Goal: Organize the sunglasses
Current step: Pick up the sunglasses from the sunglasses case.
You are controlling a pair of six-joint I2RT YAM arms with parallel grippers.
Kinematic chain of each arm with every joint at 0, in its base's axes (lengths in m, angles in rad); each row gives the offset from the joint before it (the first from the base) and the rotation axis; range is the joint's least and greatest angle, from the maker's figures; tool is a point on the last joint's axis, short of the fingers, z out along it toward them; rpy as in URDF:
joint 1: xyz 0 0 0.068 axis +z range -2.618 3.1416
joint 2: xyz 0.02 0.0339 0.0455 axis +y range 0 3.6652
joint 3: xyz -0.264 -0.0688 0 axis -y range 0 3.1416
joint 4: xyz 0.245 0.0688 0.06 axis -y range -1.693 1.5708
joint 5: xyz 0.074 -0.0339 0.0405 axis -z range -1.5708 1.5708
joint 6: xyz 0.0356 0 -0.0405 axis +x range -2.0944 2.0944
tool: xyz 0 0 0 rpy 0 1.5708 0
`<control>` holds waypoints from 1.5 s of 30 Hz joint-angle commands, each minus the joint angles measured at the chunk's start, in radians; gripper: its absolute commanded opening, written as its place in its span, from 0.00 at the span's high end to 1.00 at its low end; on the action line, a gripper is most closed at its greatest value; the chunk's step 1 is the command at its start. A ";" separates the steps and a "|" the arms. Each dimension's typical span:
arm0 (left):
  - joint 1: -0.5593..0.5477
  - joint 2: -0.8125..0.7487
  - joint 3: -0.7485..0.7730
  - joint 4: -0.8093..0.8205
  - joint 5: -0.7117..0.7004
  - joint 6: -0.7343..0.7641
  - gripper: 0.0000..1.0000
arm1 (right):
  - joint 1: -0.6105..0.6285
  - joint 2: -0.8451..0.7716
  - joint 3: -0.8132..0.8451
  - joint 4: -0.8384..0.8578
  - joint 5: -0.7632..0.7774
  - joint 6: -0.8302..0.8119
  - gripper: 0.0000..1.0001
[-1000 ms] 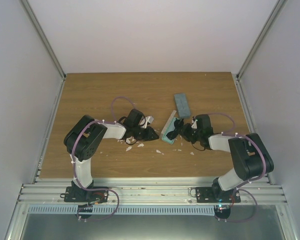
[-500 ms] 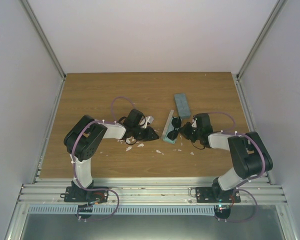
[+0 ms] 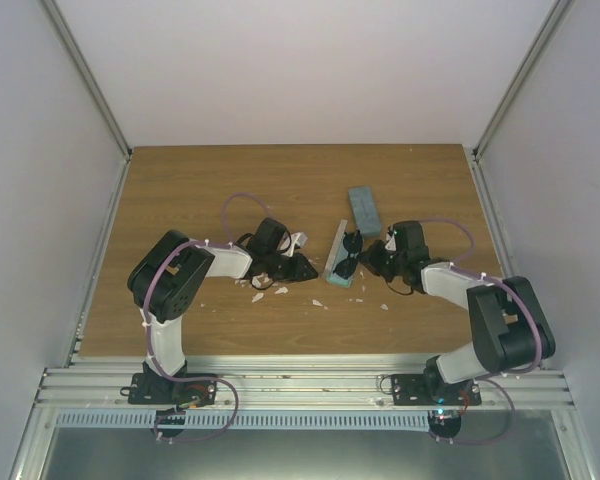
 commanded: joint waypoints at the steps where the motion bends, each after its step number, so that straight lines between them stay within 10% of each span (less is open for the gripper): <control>1: -0.009 0.005 -0.013 0.011 -0.018 -0.005 0.77 | -0.012 -0.041 0.038 -0.084 -0.026 0.018 1.00; 19: -0.009 0.000 -0.011 0.012 -0.037 -0.014 0.77 | -0.011 0.036 0.209 -0.411 0.114 -0.069 0.99; 29: -0.030 -0.258 -0.072 -0.028 -0.301 -0.018 0.76 | -0.003 0.001 0.225 -0.429 0.145 -0.072 0.99; 34: -0.094 -0.429 -0.095 -0.026 -0.385 0.018 0.69 | -0.003 -0.100 0.201 -0.383 0.082 -0.105 0.99; 45: -0.105 -0.531 -0.021 -0.013 -0.097 -0.065 0.49 | -0.012 -0.420 0.086 -0.145 -0.317 -0.261 0.99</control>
